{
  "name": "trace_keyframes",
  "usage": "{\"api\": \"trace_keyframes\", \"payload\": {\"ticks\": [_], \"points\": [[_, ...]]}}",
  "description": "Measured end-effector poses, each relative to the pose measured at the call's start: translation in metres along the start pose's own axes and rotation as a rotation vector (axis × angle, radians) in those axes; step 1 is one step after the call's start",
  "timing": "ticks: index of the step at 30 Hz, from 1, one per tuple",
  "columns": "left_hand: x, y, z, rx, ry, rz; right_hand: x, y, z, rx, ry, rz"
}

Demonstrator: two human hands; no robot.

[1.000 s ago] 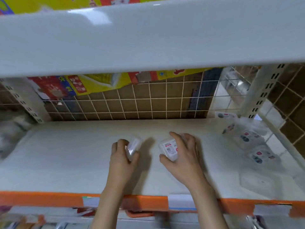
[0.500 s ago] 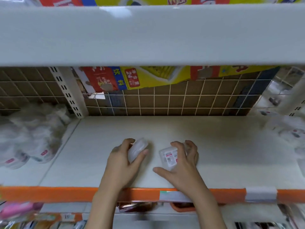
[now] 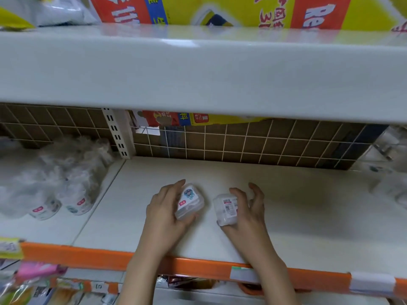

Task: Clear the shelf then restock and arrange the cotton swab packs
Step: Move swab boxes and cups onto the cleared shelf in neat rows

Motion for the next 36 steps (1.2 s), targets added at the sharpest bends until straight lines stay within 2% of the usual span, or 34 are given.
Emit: {"api": "trace_keyframes", "payload": {"ticks": [9, 15, 20, 24, 29, 32, 36], "points": [[0.016, -0.001, 0.006, 0.011, 0.053, -0.020, -0.011, 0.007, 0.018, -0.024, -0.132, 0.086], [0.067, -0.025, 0.007, -0.059, 0.183, -0.003, -0.038, -0.044, 0.033, 0.057, -0.205, 0.091], [0.129, -0.073, 0.008, -0.040, 0.222, -0.071, -0.074, -0.111, 0.044, 0.101, -0.160, 0.050], [0.187, -0.122, 0.010, -0.047, 0.229, -0.075, -0.113, -0.171, 0.041, 0.017, -0.136, 0.136], [0.244, -0.177, 0.003, -0.048, 0.206, -0.046, -0.151, -0.251, 0.035, 0.105, -0.005, 0.206], [0.270, -0.197, 0.000, -0.069, 0.265, -0.042, -0.163, -0.279, 0.035, 0.124, 0.029, 0.193], [0.291, -0.220, -0.001, -0.007, 0.333, -0.049, -0.166, -0.303, 0.038, 0.169, 0.064, 0.139]]}}
Point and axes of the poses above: each hand's wrist, its own z-axis towards the middle knuckle, its own x-axis out of the back of the hand, y = z × x, the point moved 9 cm from there along z, towards the middle knuckle, and after that the axes turned 1 degree about -y, right-handed, at the moved point
